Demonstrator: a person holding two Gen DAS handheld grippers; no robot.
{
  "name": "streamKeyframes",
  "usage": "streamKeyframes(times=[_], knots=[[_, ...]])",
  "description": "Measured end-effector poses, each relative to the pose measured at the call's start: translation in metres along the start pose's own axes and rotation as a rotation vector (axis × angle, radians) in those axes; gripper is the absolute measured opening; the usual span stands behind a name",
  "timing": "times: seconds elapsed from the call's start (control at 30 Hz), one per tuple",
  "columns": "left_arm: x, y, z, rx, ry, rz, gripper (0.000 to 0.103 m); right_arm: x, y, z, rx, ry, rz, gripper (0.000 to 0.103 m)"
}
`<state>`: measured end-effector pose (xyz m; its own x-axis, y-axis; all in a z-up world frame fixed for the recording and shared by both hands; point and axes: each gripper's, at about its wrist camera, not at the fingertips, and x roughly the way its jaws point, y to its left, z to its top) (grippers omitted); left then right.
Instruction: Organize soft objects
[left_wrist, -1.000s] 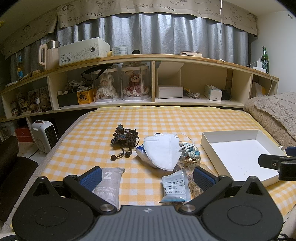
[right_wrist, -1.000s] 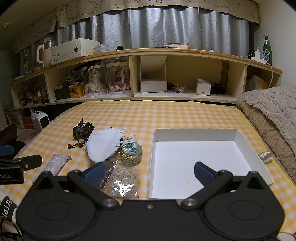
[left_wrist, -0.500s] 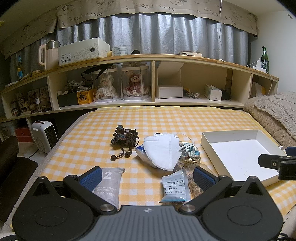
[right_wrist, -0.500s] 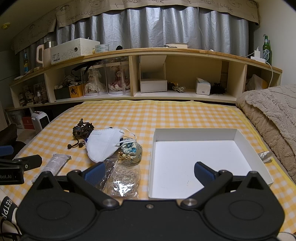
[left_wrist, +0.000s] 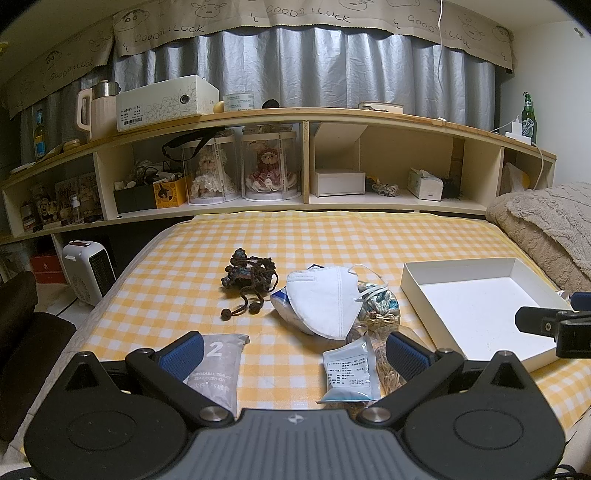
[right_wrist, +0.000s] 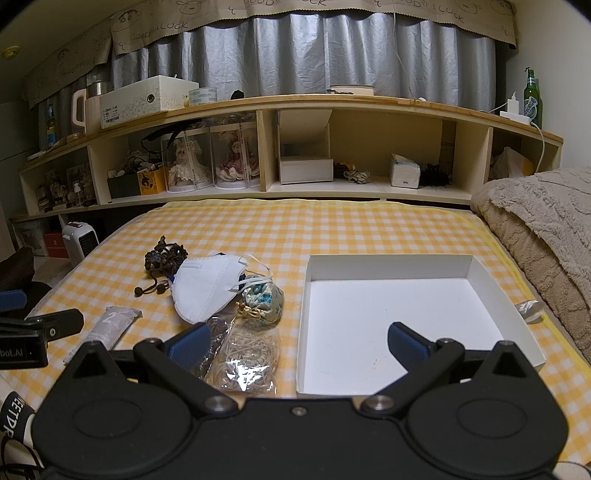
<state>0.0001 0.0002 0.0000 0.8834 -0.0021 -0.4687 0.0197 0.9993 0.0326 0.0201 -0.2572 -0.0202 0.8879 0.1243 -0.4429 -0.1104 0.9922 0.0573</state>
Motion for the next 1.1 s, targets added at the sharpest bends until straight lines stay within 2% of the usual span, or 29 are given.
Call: streamKeyframes(times=[0.83,1.1], knots=[[0.0,0.0001,0.0003,-0.003,-0.001,-0.001,0.103,0.0005,-0.0011,0.0009,0.003,0.001,0.003,0.103],[0.0015,-0.0041,0.0076,0.001,-0.019,-0.002,0.103,0.0048,-0.0049,0.0054,0.04,0.005,0.022,0.103]])
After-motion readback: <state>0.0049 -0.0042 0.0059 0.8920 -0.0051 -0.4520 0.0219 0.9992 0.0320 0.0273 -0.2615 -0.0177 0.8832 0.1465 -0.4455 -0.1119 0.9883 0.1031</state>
